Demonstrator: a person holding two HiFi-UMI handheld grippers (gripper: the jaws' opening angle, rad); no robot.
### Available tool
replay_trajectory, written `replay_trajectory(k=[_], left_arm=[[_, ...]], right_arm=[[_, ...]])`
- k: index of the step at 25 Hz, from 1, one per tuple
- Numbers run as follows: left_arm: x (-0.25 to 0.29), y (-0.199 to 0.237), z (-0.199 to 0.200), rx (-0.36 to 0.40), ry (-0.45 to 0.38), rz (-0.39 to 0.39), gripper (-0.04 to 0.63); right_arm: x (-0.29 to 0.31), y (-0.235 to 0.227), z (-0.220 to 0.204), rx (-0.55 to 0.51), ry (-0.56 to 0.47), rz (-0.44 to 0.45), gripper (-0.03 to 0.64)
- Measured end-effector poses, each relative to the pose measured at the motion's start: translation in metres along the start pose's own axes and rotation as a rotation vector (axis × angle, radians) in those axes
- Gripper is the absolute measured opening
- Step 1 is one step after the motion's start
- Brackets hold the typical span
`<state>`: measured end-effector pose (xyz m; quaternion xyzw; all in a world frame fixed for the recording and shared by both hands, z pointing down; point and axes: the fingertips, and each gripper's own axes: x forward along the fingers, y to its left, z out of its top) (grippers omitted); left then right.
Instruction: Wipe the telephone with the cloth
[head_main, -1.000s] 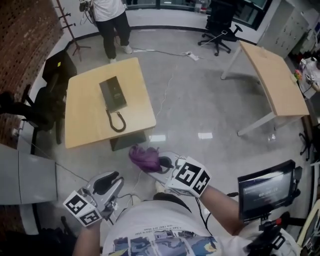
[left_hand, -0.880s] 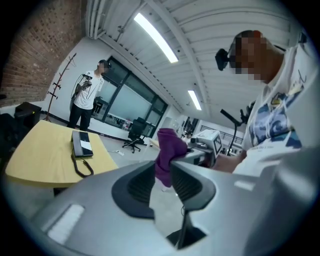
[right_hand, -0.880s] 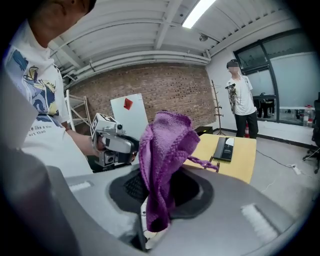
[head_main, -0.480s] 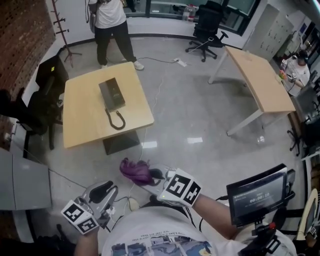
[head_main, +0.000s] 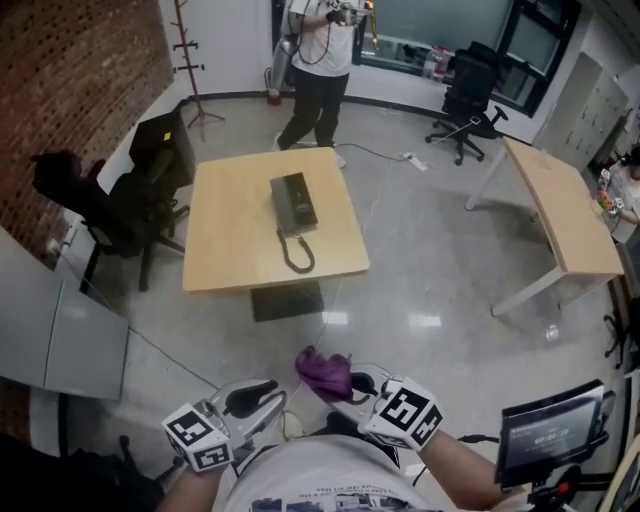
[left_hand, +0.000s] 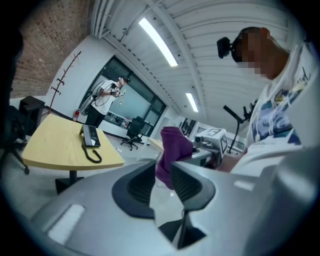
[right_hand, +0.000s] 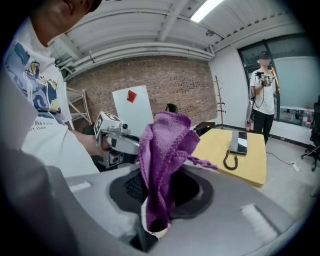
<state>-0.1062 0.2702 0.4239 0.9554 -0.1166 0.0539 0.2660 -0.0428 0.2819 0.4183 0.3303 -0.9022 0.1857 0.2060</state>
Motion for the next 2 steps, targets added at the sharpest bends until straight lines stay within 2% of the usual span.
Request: replay_trajectory(k=[2], left_arm=[[-0.0007, -0.002, -0.0043, 0.001, 0.003, -0.018, 0.098]], right_arm=[[-0.0006, 0.0008, -0.0065, 0.007, 0.011, -0.02, 0.089]])
